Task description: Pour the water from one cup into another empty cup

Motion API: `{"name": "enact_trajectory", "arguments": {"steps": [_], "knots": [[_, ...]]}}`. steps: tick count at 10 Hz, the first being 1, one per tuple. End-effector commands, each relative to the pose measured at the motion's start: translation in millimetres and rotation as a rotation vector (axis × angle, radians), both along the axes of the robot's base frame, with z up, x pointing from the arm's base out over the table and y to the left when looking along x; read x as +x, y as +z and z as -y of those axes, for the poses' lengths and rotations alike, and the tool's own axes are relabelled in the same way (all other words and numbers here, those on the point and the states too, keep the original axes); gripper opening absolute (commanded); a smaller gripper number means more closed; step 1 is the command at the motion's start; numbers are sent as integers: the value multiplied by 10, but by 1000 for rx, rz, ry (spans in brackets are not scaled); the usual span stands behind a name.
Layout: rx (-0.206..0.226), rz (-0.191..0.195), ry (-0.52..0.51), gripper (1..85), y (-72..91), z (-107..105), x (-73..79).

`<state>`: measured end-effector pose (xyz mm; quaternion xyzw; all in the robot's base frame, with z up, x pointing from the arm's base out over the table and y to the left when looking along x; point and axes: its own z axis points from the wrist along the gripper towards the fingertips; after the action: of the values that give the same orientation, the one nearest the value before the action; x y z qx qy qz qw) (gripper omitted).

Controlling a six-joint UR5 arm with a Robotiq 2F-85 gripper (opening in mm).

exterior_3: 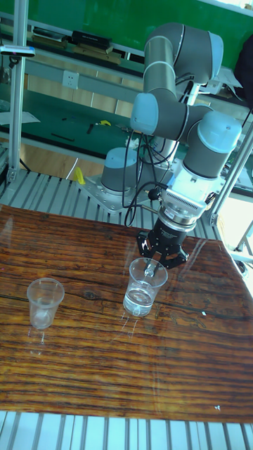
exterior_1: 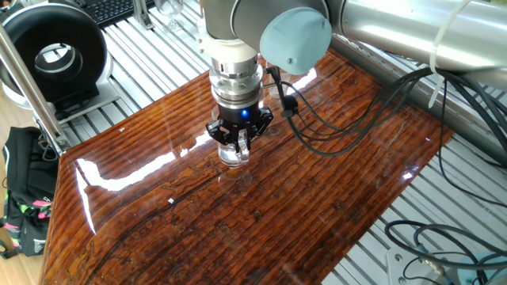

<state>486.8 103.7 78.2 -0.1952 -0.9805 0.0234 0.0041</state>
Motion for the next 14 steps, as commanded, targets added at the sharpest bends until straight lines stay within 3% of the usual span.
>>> {"name": "enact_trajectory", "arguments": {"steps": [1,5,10,12,14], "knots": [[19,0,7,223,18,-46,-8],[24,25,26,347,13,-29,53],[5,30,13,350,33,-31,55],[-32,25,35,360,73,17,39],[-10,23,30,367,97,-75,24]]}}
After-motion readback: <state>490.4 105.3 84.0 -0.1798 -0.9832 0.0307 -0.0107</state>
